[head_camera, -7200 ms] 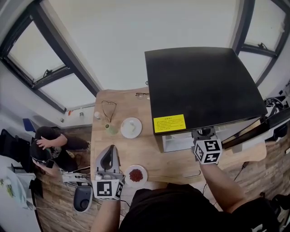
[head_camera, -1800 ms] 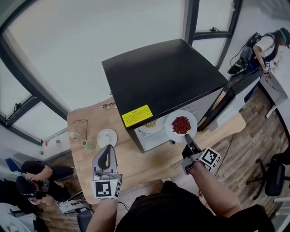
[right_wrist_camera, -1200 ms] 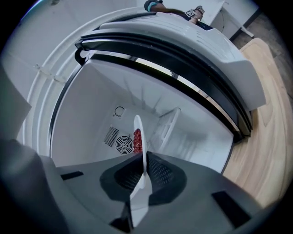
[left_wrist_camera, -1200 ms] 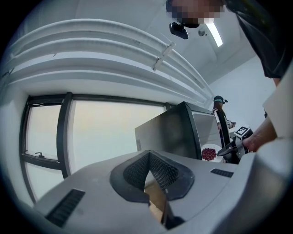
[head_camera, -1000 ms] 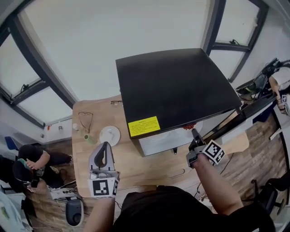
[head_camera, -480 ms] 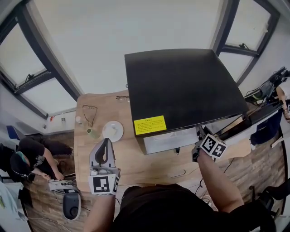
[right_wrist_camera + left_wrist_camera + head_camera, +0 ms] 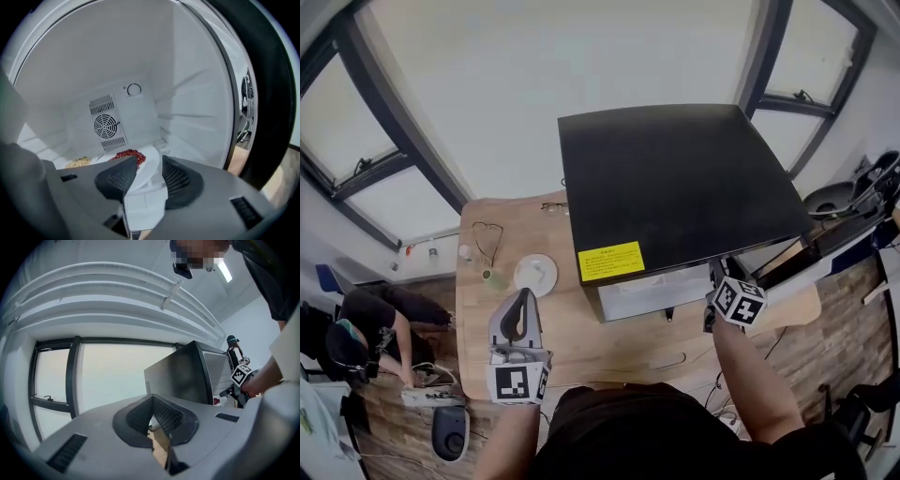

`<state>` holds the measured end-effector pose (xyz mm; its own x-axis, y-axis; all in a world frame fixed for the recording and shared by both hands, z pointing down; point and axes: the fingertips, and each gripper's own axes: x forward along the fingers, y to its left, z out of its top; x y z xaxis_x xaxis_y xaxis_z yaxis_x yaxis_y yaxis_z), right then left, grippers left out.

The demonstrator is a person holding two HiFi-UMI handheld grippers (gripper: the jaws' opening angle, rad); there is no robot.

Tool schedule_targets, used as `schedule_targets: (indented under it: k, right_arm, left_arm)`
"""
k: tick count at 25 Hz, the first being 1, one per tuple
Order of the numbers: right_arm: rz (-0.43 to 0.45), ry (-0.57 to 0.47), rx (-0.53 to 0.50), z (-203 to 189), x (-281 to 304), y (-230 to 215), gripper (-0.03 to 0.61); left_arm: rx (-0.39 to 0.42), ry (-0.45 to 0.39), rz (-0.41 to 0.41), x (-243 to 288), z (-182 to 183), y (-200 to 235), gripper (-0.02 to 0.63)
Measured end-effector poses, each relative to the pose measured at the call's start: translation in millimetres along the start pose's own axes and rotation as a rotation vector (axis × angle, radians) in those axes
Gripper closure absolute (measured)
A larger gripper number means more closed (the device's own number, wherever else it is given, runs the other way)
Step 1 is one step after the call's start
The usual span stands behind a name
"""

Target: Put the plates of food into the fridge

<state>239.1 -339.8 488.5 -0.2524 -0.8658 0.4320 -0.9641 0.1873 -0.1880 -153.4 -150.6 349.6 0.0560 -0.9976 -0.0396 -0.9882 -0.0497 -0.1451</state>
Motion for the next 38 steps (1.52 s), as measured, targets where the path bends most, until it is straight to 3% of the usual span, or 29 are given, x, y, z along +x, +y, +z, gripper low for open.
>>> schedule_targets:
  k: [8, 13, 18, 28, 38]
  right_arm:
    - [0.046, -0.099, 0.047, 6, -40, 20, 0.4]
    - [0.076, -0.157, 0.087, 2, -65, 43, 0.402]
    - [0.258, -0.239, 0.153, -21, -88, 96, 0.405]
    - [0.482, -0.034, 0.125, -128, -110, 224, 0.407]
    - [0.78, 0.303, 0.181, -276, -152, 359, 0.419]
  left_arm:
    - [0.006, 0.01, -0.059, -9, -7, -3, 0.61]
    - [-0.012, 0.001, -0.032, -34, -11, 18, 0.61]
    - [-0.028, 0.021, 0.021, -72, -24, 53, 0.609]
    - [-0.046, 0.068, 0.097, -168, -52, 106, 0.61]
    - [-0.056, 0.157, 0.214, -274, -91, 151, 0.609]
